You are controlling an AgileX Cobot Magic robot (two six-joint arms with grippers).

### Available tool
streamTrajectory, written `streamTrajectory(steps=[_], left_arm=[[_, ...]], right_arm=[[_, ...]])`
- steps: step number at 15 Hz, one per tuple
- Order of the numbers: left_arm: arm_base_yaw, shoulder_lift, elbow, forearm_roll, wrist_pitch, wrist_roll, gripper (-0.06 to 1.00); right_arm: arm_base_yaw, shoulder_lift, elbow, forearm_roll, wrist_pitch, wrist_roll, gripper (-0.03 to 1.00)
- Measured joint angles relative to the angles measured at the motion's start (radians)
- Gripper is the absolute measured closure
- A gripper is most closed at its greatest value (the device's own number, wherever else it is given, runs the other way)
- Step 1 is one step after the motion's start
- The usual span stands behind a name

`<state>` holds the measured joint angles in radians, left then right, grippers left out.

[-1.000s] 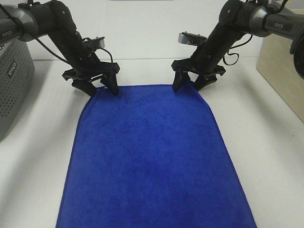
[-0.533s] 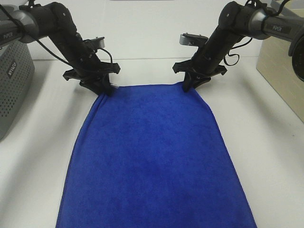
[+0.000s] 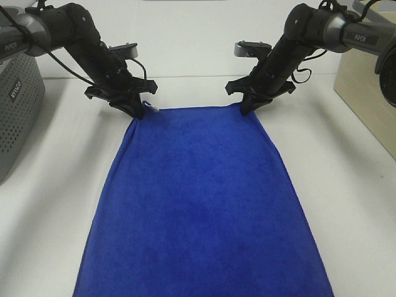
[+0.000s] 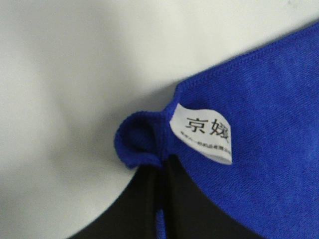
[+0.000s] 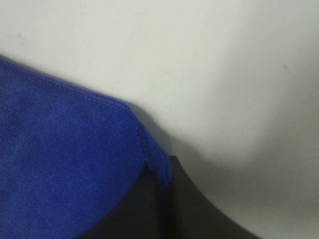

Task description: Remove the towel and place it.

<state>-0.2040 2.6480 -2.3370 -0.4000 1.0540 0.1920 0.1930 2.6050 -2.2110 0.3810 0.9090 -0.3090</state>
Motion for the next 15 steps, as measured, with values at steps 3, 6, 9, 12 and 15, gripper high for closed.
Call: streamTrajectory(steps=[3,6,9,12,15], left_arm=[[0.000,0.000,-0.056,0.001,-0.059,0.041,0.93],[0.000,0.000,-0.091,0.000,-0.123,0.075,0.93],[0.000,0.001,-0.093,0.000,-0.223,0.138,0.93],[0.000,0.001,-0.093,0.000,-0.331,0.224,0.93],[0.000,0.001,-0.093,0.000,-0.381,0.275,0.93]], right_arm=[[0.000,0.004,-0.030,-0.001,-0.101,-0.020,0.95],[0.000,0.004,-0.060,-0.001,-0.178,-0.049,0.95],[0.000,0.004,-0.070,-0.001,-0.264,-0.067,0.95],[0.000,0.004,-0.070,-0.013,-0.350,-0.073,0.95],[0.000,0.004,-0.070,-0.017,-0.392,-0.073,0.95]])
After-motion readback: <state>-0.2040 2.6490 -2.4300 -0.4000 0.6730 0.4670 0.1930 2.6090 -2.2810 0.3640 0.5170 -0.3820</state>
